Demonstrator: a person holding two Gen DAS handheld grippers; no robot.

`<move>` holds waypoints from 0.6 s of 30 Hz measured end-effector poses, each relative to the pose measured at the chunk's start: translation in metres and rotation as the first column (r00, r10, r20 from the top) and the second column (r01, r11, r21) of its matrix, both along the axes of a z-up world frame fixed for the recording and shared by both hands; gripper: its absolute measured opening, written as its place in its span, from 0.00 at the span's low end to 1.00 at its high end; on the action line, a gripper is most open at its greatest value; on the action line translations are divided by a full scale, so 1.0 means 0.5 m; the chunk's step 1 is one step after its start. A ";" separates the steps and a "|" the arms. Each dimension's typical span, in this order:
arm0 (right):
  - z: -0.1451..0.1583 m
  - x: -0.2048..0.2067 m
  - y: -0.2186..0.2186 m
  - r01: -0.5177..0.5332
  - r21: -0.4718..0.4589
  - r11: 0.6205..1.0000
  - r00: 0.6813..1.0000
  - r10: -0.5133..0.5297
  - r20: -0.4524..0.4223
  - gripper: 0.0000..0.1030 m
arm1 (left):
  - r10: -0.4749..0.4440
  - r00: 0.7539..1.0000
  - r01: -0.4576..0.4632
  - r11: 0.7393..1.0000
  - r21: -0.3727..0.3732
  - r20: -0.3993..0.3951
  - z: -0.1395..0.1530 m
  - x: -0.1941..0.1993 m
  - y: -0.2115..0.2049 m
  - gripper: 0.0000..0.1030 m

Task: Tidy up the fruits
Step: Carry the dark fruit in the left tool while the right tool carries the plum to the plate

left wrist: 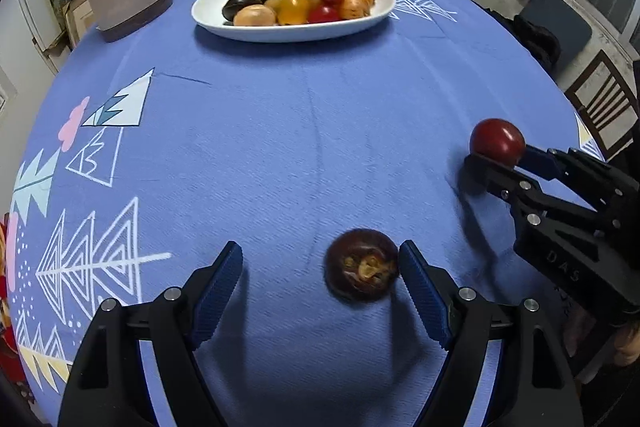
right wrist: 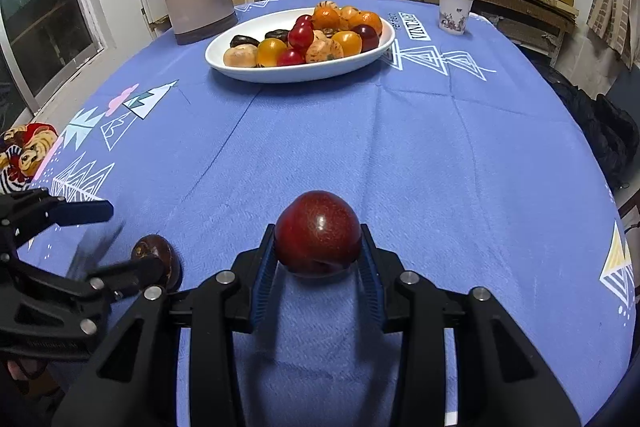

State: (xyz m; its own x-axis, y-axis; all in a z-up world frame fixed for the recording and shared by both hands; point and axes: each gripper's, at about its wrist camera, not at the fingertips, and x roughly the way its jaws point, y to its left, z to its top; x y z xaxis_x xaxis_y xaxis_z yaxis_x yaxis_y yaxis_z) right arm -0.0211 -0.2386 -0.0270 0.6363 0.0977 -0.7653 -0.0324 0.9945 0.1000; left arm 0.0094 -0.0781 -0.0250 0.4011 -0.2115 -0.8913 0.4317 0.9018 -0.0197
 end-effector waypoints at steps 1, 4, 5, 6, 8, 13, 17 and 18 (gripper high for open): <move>0.002 -0.004 -0.001 0.001 -0.001 1.000 1.000 -0.001 0.003 0.37 | -0.003 1.000 0.003 1.000 0.001 -0.002 -0.002 -0.001 -0.003 0.79; 0.004 -0.010 -0.002 0.002 -0.003 1.000 1.000 -0.002 0.006 0.37 | 0.009 1.000 -0.009 1.000 -0.002 0.005 -0.009 -0.002 -0.007 0.78; 0.003 -0.012 -0.001 0.001 -0.006 1.000 1.000 -0.001 0.006 0.37 | 0.006 1.000 -0.006 1.000 -0.005 -0.001 -0.014 -0.001 -0.008 0.75; 0.003 -0.014 0.000 -0.001 -0.004 1.000 1.000 0.001 0.005 0.37 | -0.002 1.000 0.001 1.000 -0.025 -0.016 -0.016 -0.001 -0.008 0.66; 0.003 -0.016 0.000 -0.003 0.001 1.000 1.000 0.003 0.005 0.37 | -0.035 0.999 0.033 0.997 -0.069 -0.040 -0.015 -0.005 -0.010 0.49; 0.009 -0.020 0.006 -0.013 0.000 1.000 1.000 0.013 0.013 0.37 | -0.041 0.999 0.040 0.998 -0.055 -0.019 -0.010 -0.005 -0.007 0.40; 0.012 -0.017 0.011 -0.018 0.002 1.000 1.000 0.018 0.015 0.37 | -0.012 1.000 0.013 0.998 -0.055 0.007 -0.001 0.008 0.015 0.40; 0.013 -0.016 0.012 -0.019 0.002 1.000 1.000 0.019 0.016 0.37 | -0.011 1.000 0.012 0.998 -0.064 0.016 0.007 0.009 0.021 0.40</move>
